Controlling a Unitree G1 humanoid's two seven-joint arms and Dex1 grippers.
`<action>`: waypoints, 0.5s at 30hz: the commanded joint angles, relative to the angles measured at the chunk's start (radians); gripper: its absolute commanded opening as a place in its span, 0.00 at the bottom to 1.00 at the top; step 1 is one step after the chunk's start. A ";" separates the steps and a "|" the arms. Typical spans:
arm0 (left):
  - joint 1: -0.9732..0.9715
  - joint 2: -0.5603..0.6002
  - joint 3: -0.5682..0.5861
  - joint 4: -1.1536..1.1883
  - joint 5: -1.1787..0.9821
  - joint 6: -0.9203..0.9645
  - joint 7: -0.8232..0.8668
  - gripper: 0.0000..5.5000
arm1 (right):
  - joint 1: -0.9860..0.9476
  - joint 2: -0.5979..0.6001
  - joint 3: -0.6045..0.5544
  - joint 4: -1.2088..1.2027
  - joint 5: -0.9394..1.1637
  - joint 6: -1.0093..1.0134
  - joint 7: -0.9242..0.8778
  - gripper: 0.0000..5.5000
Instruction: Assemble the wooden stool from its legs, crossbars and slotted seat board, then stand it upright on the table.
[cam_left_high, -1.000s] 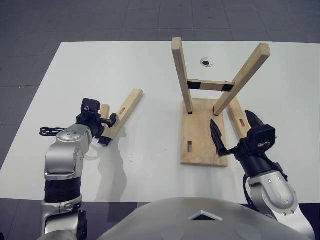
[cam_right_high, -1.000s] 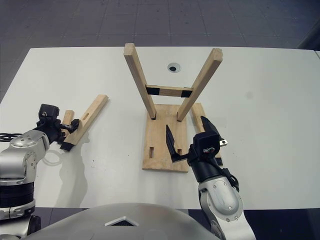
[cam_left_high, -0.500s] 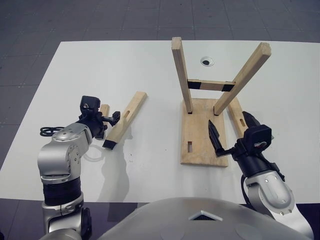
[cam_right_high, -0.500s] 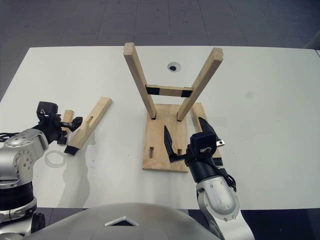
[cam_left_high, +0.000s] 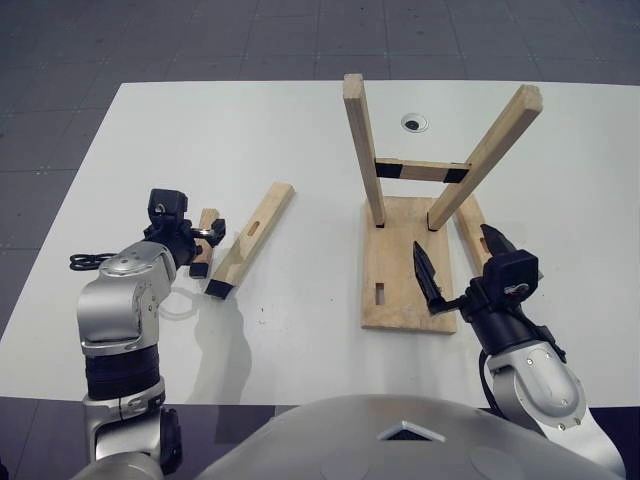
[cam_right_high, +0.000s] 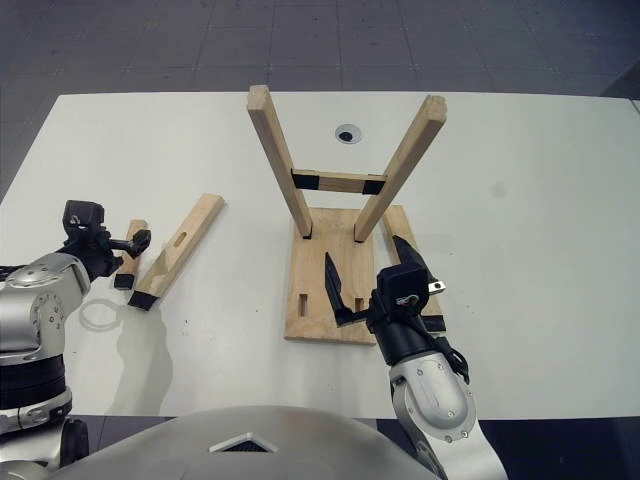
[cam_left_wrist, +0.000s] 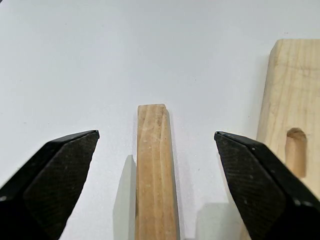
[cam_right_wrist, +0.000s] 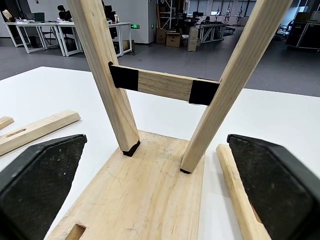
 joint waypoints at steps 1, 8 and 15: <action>0.019 -0.013 -0.026 0.027 -0.015 0.062 -0.021 0.78 | -0.005 -0.001 0.000 -0.015 0.016 0.000 -0.013 0.94; 0.030 -0.014 -0.033 0.090 -0.005 0.087 -0.018 0.78 | -0.005 -0.007 0.010 -0.015 0.029 -0.026 -0.033 0.94; 0.037 -0.024 -0.023 0.108 -0.010 0.108 -0.012 0.71 | -0.005 -0.017 0.012 -0.015 0.046 -0.040 -0.054 0.95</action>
